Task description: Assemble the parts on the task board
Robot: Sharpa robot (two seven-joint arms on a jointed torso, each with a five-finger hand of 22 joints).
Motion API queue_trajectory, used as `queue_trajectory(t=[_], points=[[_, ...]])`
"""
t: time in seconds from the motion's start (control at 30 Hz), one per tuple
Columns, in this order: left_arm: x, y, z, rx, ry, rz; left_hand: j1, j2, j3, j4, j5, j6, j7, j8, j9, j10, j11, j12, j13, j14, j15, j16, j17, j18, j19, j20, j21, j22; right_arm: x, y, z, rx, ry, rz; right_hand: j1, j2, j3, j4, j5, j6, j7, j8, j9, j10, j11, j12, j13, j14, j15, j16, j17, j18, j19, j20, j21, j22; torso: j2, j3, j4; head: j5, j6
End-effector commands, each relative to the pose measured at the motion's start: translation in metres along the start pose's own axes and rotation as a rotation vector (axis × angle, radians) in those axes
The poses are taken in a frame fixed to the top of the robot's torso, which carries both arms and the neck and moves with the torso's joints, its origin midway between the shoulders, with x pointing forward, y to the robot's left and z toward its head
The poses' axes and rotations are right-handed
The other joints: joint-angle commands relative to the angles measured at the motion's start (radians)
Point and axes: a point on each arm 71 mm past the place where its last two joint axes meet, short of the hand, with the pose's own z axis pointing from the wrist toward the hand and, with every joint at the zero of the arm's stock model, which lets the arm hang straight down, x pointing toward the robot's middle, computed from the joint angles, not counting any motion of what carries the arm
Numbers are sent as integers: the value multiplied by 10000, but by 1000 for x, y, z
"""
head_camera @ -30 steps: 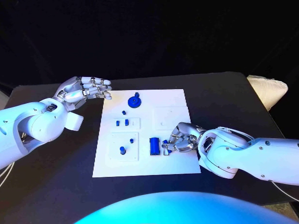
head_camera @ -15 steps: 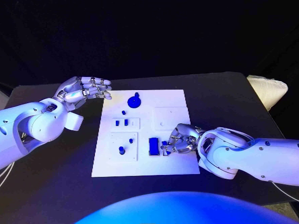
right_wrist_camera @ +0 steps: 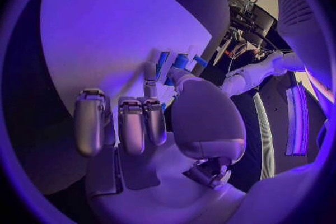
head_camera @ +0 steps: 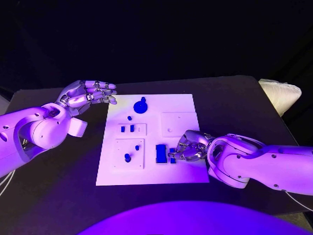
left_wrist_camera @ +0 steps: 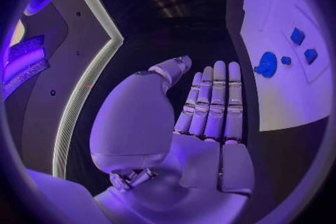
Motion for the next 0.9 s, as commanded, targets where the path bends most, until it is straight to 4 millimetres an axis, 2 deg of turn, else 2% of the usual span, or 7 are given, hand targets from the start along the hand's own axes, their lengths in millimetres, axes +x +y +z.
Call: queue_trajectory(t=[0.03,0.17,0.23,0.37,0.4,0.57,0.9], points=[[1,-1,0,60,97,-100,91,-30,-43,10,-21,45,-11,52,-15,88,-2,-20,13,41,10,-66,8,102,69,11,-49,-17,2,3,-1,-214,107,-60,-127,-1,-18,10,25,99,-7,54,-11,1046,-51,35,2632,1025,-66,41,2634,-102,559,-73,38,2167,-3,-2,1,6,2],[1,-1,0,57,95,-99,91,-30,-43,10,-21,45,-11,52,-15,88,-2,-20,13,41,10,-66,8,102,69,11,-49,-17,1,1,-1,-185,116,-83,-198,-52,-54,-6,10,106,-16,75,-13,1046,-57,35,2632,1025,-70,41,2634,-101,557,-76,34,2165,-9,-2,0,-11,2],[1,-1,1,56,97,-100,91,-30,-43,10,-21,45,-11,52,-15,88,-2,-20,13,41,10,-66,8,102,69,11,-49,-17,1,0,-1,-166,128,-124,-63,-225,-88,-57,-112,78,-24,95,-19,1046,-68,35,2632,1025,-77,41,2634,-93,544,-84,-9,2155,-7,-3,-4,-19,2],[2,-1,1,57,102,-101,91,-30,-43,10,-21,45,-11,52,-15,88,-2,-20,13,41,10,-66,8,102,69,11,-49,-17,-1,-4,-1,-170,159,-253,836,-603,-207,-245,-948,-5,-21,158,-52,1046,-64,35,2632,1025,-82,41,2634,-79,515,-91,-88,2135,-5,-5,-9,-22,2],[2,0,1,58,105,-103,91,-30,-43,10,-21,45,-11,52,-15,88,-2,-20,13,41,10,-66,8,102,69,11,-49,-17,-1,-5,-1,-184,158,-307,1298,-698,-323,-356,-1378,-17,-26,178,-75,1046,-67,35,2632,1025,-86,41,2634,-78,511,-93,-90,2134,-4,-3,-9,-21,2],[2,0,1,62,120,-108,91,-30,-43,10,-21,45,-11,52,-15,88,-2,-20,13,41,10,-66,8,102,69,11,-49,-17,-2,-5,1,-194,97,-504,2116,-602,-488,-423,-1999,-3,-44,186,-161,1046,-83,35,2632,1025,-96,41,2634,-80,512,-100,-81,2136,4,4,1,-28,2],[2,0,1,64,118,-107,91,-30,-43,10,-21,45,-11,52,-15,88,-2,-20,13,41,10,-66,8,102,69,11,-49,-17,-2,-8,6,-113,-132,-812,2343,-405,-376,-362,-2078,7,-52,175,-215,1046,-91,35,2632,1025,-101,41,2634,-76,506,-104,-104,2130,5,1,5,-35,2]])
